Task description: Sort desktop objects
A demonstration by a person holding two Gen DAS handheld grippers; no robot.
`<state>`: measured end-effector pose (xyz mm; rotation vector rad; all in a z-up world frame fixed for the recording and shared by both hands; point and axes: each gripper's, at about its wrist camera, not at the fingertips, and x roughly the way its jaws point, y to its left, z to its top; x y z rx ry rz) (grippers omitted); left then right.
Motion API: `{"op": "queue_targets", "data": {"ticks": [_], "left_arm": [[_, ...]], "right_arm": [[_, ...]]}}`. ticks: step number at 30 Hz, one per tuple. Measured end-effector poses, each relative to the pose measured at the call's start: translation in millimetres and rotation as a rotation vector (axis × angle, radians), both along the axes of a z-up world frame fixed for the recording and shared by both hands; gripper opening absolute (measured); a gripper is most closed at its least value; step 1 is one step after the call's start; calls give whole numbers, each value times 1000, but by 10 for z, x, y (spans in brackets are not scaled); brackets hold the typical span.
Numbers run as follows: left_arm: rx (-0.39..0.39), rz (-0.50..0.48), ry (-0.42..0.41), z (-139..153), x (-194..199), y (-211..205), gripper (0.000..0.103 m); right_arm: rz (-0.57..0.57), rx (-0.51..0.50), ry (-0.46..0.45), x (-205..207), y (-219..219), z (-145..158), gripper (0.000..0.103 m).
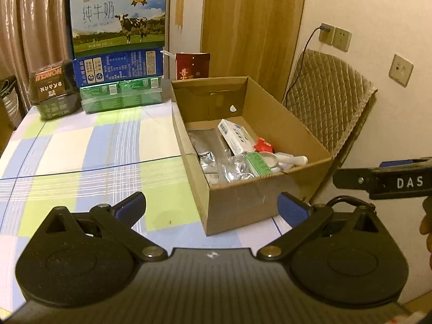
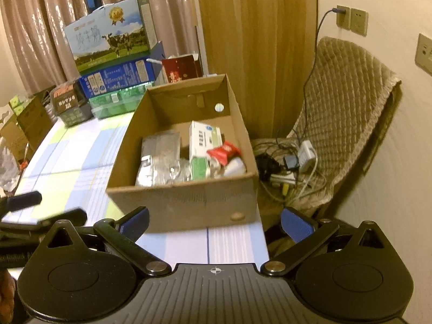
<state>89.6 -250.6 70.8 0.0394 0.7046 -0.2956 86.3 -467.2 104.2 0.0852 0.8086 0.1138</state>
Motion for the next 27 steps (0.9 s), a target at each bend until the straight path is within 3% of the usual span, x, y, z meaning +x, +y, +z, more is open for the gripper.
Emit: {"op": "queue_targets", "data": {"ticks": [11, 27], "left_arm": [[-25, 52, 14, 70, -258, 90, 102], [-73, 39, 29, 163, -359, 84, 102]], "right_arm": [[9, -37, 4, -400, 91, 37, 101], [15, -37, -17, -590, 158, 177, 101]]}}
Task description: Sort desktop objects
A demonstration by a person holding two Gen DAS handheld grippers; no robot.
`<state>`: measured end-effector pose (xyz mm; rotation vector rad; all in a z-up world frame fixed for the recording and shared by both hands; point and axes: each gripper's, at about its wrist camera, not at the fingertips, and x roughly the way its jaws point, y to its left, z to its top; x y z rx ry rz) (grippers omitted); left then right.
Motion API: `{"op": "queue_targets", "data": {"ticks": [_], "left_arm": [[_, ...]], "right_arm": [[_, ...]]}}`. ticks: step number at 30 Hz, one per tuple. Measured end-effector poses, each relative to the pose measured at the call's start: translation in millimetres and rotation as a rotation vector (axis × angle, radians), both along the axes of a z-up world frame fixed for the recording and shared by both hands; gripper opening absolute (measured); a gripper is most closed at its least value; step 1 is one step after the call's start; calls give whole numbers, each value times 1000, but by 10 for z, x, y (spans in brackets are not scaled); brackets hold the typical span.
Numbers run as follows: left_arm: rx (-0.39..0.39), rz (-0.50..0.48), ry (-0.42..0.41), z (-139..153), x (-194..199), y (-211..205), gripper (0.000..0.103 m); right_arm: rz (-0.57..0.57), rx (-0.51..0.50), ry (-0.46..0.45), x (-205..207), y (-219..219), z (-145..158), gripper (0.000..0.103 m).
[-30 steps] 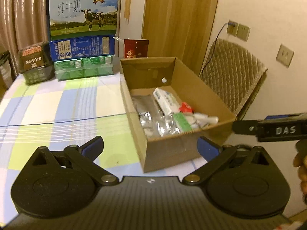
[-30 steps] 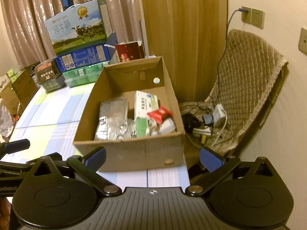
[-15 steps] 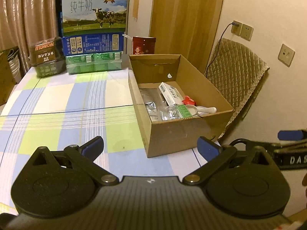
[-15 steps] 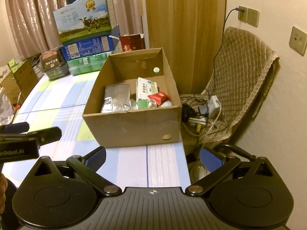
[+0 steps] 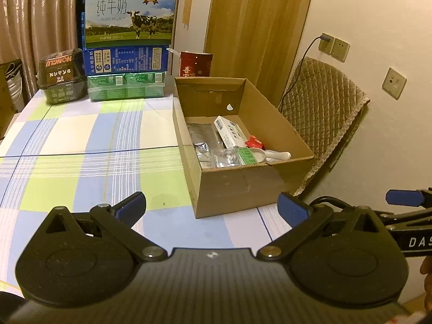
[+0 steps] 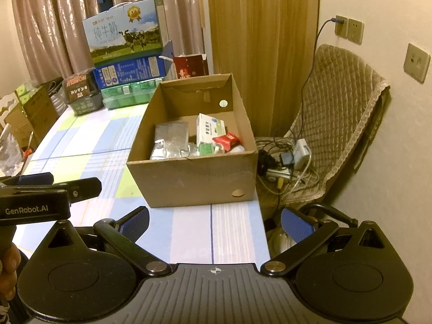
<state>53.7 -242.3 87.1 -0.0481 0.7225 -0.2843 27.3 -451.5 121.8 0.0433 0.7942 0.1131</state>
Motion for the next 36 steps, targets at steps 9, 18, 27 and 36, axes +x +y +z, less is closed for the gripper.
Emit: {"op": "queue_targets", "data": {"ticks": [9, 18, 27, 36], "left_arm": [[-2, 2, 1, 8, -14, -26, 102], [-1, 1, 2, -1, -31, -32, 102], [-5, 4, 0, -1, -39, -23, 102], [-18, -2, -11, 2, -58, -19, 102]], "right_arm": [[-1, 1, -1, -35, -4, 11, 101], [-1, -7, -8, -79, 10, 25, 101], [1, -12, -16, -95, 36, 38, 101], [0, -17, -16, -104, 61, 24, 101]]}}
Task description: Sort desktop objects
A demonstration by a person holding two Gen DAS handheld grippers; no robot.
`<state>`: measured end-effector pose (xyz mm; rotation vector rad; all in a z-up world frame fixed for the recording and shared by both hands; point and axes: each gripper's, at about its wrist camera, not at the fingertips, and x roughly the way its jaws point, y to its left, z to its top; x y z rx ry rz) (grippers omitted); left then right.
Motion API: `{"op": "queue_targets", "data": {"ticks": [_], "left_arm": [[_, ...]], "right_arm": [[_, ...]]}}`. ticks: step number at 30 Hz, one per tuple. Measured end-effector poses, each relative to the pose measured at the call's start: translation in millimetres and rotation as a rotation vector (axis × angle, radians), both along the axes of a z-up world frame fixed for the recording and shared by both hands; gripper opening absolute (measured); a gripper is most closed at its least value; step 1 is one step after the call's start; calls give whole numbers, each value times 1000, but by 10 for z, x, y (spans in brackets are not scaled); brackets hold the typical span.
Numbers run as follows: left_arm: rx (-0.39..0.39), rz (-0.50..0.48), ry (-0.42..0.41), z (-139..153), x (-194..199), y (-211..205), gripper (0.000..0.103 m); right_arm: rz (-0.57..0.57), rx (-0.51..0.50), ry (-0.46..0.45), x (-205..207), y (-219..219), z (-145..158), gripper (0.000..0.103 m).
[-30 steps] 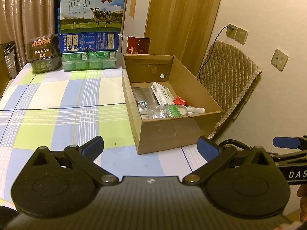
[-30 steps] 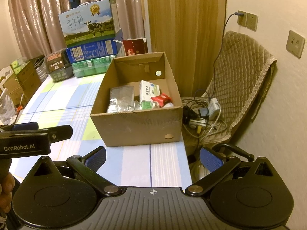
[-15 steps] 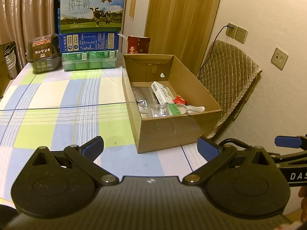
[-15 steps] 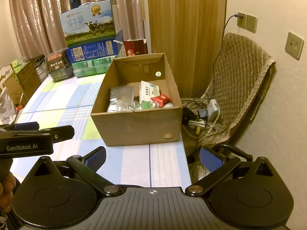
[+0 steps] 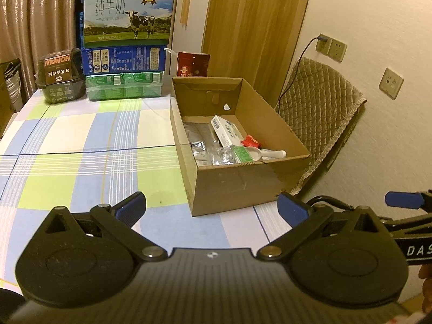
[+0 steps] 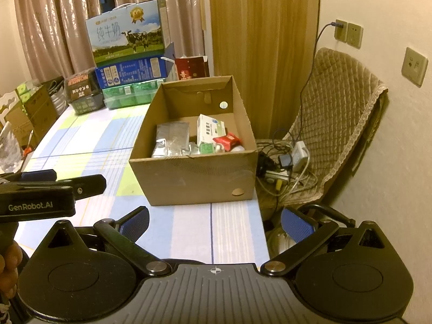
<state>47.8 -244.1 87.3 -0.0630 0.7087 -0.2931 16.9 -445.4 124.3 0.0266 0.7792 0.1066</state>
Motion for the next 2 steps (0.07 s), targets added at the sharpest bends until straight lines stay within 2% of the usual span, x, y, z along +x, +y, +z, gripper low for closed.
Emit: {"op": "queue_targets", "data": {"ticks": [2], "left_arm": [[1, -3, -8, 1, -8, -1, 102]], "right_arm": [[-1, -2, -3, -6, 5, -5, 101]]}}
